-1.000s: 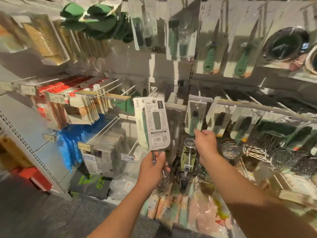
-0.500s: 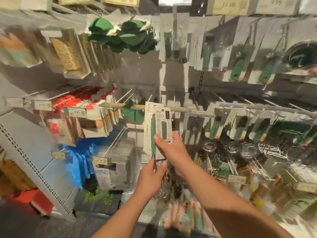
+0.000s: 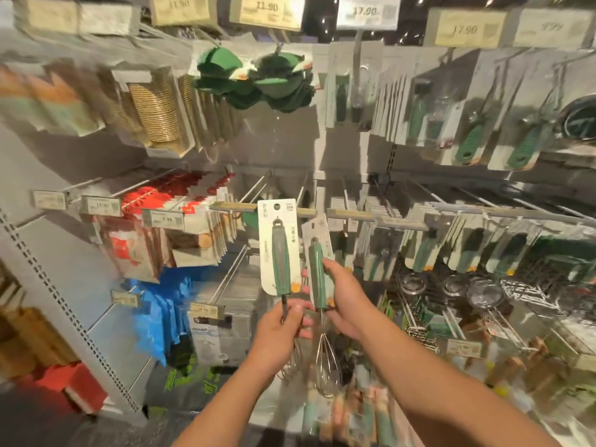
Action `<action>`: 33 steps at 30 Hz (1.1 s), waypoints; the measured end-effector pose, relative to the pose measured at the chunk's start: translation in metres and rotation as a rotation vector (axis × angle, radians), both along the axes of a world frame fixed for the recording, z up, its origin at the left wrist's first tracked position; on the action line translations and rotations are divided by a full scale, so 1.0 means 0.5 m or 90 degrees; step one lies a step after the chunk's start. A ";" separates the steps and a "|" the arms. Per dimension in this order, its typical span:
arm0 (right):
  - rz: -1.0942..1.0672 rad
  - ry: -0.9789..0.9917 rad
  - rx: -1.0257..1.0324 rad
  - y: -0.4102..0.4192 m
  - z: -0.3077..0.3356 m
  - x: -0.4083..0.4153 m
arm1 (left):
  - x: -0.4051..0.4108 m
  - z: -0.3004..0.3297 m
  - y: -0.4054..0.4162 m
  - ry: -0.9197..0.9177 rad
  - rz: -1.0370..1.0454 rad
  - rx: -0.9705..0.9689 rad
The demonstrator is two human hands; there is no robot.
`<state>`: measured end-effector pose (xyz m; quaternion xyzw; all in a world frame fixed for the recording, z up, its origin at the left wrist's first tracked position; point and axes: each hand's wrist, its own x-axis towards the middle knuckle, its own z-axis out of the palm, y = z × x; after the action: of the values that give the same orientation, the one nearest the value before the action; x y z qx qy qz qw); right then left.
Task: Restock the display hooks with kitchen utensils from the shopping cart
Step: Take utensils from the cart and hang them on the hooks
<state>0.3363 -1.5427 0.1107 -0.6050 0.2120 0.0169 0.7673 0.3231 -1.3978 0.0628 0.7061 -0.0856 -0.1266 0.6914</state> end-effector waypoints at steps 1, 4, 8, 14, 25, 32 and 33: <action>0.007 0.006 0.001 0.005 0.001 0.003 | 0.006 0.002 0.005 0.000 0.014 0.000; 0.020 0.007 -0.015 0.013 0.000 0.007 | 0.019 0.006 0.018 -0.020 0.047 0.012; -0.004 0.008 -0.037 0.024 -0.008 0.012 | 0.022 0.006 0.029 -0.012 0.065 -0.011; -0.046 0.074 -0.049 0.028 -0.067 0.030 | 0.021 -0.029 0.033 0.003 0.119 0.015; -0.021 0.043 -0.010 0.010 -0.042 0.007 | 0.023 -0.040 -0.024 0.009 0.073 0.042; -0.177 0.028 -0.067 -0.072 -0.053 -0.008 | 0.016 -0.052 -0.066 0.013 0.064 0.042; -0.202 0.025 -0.078 -0.083 -0.059 -0.007 | 0.017 -0.052 -0.071 0.009 0.064 0.049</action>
<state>0.3328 -1.5843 0.0812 -0.6090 0.3206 -0.1054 0.7178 0.3318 -1.4334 0.0366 0.7344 -0.0401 -0.1000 0.6701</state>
